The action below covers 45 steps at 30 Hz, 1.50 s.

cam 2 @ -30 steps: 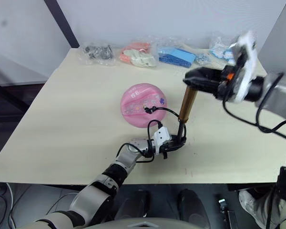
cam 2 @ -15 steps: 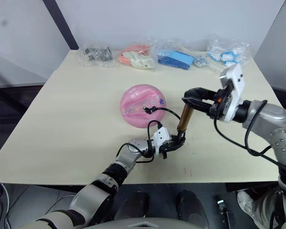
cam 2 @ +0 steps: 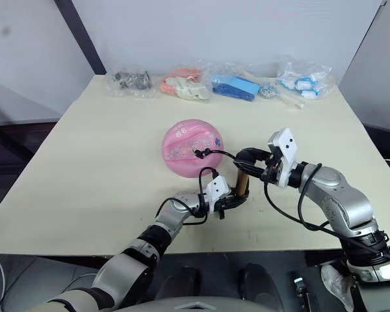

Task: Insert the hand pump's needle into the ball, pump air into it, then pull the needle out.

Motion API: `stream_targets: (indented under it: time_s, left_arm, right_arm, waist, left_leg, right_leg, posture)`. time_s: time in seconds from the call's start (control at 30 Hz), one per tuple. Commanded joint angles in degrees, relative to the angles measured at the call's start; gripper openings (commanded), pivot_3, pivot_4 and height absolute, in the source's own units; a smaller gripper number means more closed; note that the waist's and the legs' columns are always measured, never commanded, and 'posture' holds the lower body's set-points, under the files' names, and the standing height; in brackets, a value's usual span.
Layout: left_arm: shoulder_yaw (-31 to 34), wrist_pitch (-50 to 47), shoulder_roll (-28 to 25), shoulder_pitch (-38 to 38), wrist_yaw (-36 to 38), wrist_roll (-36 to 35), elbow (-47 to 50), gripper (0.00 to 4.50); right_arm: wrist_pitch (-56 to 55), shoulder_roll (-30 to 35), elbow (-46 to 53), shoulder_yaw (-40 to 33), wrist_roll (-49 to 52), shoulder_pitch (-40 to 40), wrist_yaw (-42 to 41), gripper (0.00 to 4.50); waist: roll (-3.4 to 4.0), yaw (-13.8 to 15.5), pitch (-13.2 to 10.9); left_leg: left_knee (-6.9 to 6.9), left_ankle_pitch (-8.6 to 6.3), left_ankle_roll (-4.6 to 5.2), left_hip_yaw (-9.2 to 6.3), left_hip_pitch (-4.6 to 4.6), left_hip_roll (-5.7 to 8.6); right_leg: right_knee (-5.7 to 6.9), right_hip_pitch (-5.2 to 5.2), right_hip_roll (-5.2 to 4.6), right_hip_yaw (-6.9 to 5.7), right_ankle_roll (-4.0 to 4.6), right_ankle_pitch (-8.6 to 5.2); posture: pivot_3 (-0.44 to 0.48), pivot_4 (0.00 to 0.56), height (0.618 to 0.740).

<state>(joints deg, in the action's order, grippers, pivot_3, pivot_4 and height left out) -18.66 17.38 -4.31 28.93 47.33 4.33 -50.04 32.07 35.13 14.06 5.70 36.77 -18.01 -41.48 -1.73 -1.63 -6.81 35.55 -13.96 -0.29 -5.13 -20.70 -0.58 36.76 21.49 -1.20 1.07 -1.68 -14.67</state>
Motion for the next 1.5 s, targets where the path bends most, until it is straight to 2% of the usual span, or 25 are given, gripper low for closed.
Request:
stream_targets:
  time_s: [0.03, 0.17, 0.27, 0.47, 0.57, 0.6, 0.67, 0.93, 1.07, 1.13, 1.3, 1.5]
  left_arm:
    - [-2.0, -3.0, -1.8, -3.1, 1.3, 2.9, -3.5, 1.11]
    - [-2.0, -3.4, -1.6, -3.1, 1.5, 2.9, -3.0, 1.11]
    - [-2.1, -3.4, -1.3, -2.8, 1.5, 3.1, -3.3, 1.11]
    - [-1.9, -2.9, -1.0, -2.3, 1.2, 3.2, -4.7, 1.11]
    - [-1.9, -2.4, -1.0, -2.2, 1.1, 3.3, -5.5, 1.11]
    - [-1.9, -2.2, -1.0, -2.1, 1.0, 3.3, -5.9, 1.11]
    - [-1.9, -1.9, -1.1, -2.1, 0.8, 3.5, -6.6, 1.11]
    - [-1.7, -1.4, -1.2, -1.9, 0.6, 3.3, -7.1, 1.11]
    - [-1.6, -1.4, -1.5, -2.3, 0.6, 3.1, -6.6, 1.11]
    - [-1.6, -1.5, -1.6, -2.5, 0.6, 3.1, -6.2, 1.11]
    - [-1.5, -2.0, -1.9, -2.9, 0.8, 2.9, -5.1, 1.11]
    - [-1.5, -2.4, -2.4, -3.5, 1.1, 2.7, -4.1, 1.11]
  right_arm:
    - [9.3, 4.7, 1.0, -6.5, 4.6, -2.4, 0.0, 1.69]
    - [16.4, 9.3, 4.9, -15.3, 14.3, -10.1, 1.0, 1.69]
    - [21.1, 12.6, 4.9, -20.6, 20.4, -16.3, 2.8, 1.69]
    - [25.4, 15.4, 3.6, -26.0, 26.9, -22.6, 6.3, 1.69]
    - [26.0, 15.7, 3.3, -26.8, 28.0, -23.2, 7.8, 1.69]
    - [25.9, 15.7, 3.9, -26.1, 27.3, -21.9, 7.7, 1.69]
    - [23.4, 16.8, 6.5, -20.1, 20.6, -15.6, 5.4, 1.69]
    - [15.6, 7.1, 4.5, -7.2, 10.0, -3.3, 6.0, 1.69]
    - [9.4, 2.2, -2.3, 3.6, -0.2, 1.9, 4.3, 1.69]
    - [6.8, -0.4, -6.6, 6.3, -3.4, 3.5, 3.7, 1.69]
    - [4.2, -2.1, -8.7, 9.0, -7.4, 5.8, 1.2, 1.69]
    - [6.8, 2.5, -0.3, -1.4, -0.3, -0.5, -1.8, 1.69]
  waist:
    - [0.27, 0.1, -0.4]
    - [0.84, 0.5, -1.2]
    - [0.86, 0.9, -1.5]
    - [0.7, 0.9, -1.8]
    - [0.66, 0.9, -1.9]
    - [0.67, 0.9, -1.9]
    - [0.68, 0.9, -1.9]
    - [0.07, 0.6, -1.3]
    - [-0.14, 0.5, -1.0]
    - [-0.35, 0.3, -0.6]
    - [-0.27, -0.2, 0.0]
    - [-0.19, -0.4, 0.0]
  left_leg:
    - [0.0, 0.0, 0.0, 0.01, -0.04, 0.06]
    - [0.01, 0.01, 0.0, 0.04, -0.38, 0.2]
    - [0.04, 0.02, 0.0, 0.0, -0.65, 0.27]
    - [0.24, 0.02, 0.01, -0.06, -1.08, 0.32]
    - [0.37, 0.02, 0.01, 0.01, -1.11, 0.39]
    - [0.4, 0.02, 0.01, 0.0, -1.13, 0.38]
    - [0.42, 0.02, 0.01, 0.01, -1.14, 0.39]
    - [0.56, 0.01, 0.01, -0.03, -0.8, 0.3]
    - [0.45, 0.01, 0.0, -0.02, -0.45, 0.25]
    - [0.24, 0.01, 0.0, 0.04, -0.19, 0.24]
    - [0.02, 0.0, 0.0, 0.03, 0.02, 0.19]
    - [-0.15, 0.0, 0.0, -0.03, 0.12, 0.14]
  right_leg:
    - [0.0, 0.02, -0.07, 0.0, -0.04, 0.03]
    - [-0.02, 0.27, -0.18, 0.02, -0.15, 0.08]
    - [-0.03, 0.44, -0.22, -0.01, -0.17, 0.08]
    - [-0.06, 0.71, -0.33, -0.11, -0.22, 0.09]
    - [-0.04, 0.73, -0.46, -0.11, -0.31, 0.15]
    - [-0.04, 0.74, -0.46, -0.12, -0.32, 0.15]
    - [-0.04, 0.74, -0.46, -0.12, -0.32, 0.15]
    - [-0.02, 0.33, -0.41, -0.16, -0.42, 0.13]
    - [-0.02, 0.1, -0.38, -0.15, -0.29, 0.06]
    - [-0.02, 0.01, -0.36, -0.09, -0.33, 0.07]
    - [-0.02, -0.03, -0.31, -0.09, -0.27, 0.04]
    - [-0.03, -0.12, -0.26, -0.12, -0.16, -0.04]
  posture:
    - [0.0, 0.15, 0.74]
    - [0.0, 0.15, 0.74]
    - [0.0, 0.15, 0.74]
    - [0.0, 0.15, 0.74]
    - [0.0, 0.15, 0.74]
    - [0.0, 0.15, 0.74]
    - [0.0, 0.15, 0.74]
    - [0.0, 0.15, 0.74]
    - [0.0, 0.15, 0.74]
    - [0.0, 0.15, 0.74]
    - [0.0, 0.15, 0.74]
    - [0.0, 0.15, 0.74]
